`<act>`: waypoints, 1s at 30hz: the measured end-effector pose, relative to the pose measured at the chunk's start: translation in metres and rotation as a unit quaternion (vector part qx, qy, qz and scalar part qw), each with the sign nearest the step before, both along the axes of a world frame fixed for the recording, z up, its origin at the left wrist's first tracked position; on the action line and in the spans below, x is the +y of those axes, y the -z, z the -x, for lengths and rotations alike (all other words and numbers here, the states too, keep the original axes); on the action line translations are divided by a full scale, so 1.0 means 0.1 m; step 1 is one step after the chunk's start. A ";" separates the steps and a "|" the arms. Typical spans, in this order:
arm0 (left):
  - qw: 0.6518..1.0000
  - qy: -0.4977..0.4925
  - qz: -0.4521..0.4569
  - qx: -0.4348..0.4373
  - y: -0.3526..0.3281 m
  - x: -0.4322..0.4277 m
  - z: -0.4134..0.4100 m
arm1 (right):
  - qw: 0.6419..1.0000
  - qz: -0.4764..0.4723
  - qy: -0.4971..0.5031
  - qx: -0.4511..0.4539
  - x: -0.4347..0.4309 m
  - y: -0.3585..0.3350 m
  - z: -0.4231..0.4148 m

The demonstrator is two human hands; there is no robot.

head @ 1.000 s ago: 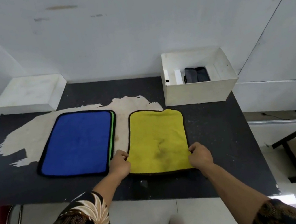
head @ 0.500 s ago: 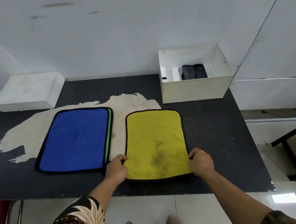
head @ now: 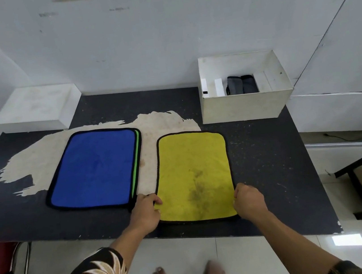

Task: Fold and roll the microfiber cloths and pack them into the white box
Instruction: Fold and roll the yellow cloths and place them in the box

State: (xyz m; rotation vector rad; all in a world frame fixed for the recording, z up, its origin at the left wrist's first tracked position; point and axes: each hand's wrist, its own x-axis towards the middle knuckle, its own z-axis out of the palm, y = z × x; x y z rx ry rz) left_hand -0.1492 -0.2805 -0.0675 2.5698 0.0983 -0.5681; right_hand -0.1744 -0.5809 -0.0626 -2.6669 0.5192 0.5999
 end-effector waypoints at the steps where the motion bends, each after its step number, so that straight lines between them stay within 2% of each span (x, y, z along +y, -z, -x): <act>1: 1.000 0.010 -0.004 -0.004 0.00 0.01 0.02 | 1.000 0.002 0.000 0.005 0.01 0.00 0.00; 13: 0.982 0.158 -0.083 -0.069 -0.02 0.12 0.06 | 0.997 0.024 0.043 0.052 0.14 -0.11 0.03; 16: 0.960 0.224 -0.117 -0.121 -0.05 0.13 0.07 | 0.996 0.037 0.060 0.057 0.18 -0.15 0.10; 19: 0.921 0.316 -0.151 -0.173 -0.07 0.16 0.08 | 0.995 0.063 0.055 0.058 0.23 -0.22 0.16; 22: 0.900 0.370 -0.141 -0.182 -0.11 0.18 0.09 | 0.992 0.118 0.026 0.036 0.29 -0.27 0.23; 25: 0.880 0.421 -0.114 -0.189 -0.11 0.19 0.12 | 0.978 0.193 -0.061 -0.051 0.33 -0.22 0.32; 28: 0.866 0.453 -0.117 -0.178 -0.05 0.20 0.17 | 0.971 0.172 -0.149 -0.077 0.34 -0.08 0.51; 30: 0.871 0.441 -0.131 -0.174 -0.03 0.17 0.21 | 0.971 0.149 -0.144 -0.114 0.31 -0.01 0.63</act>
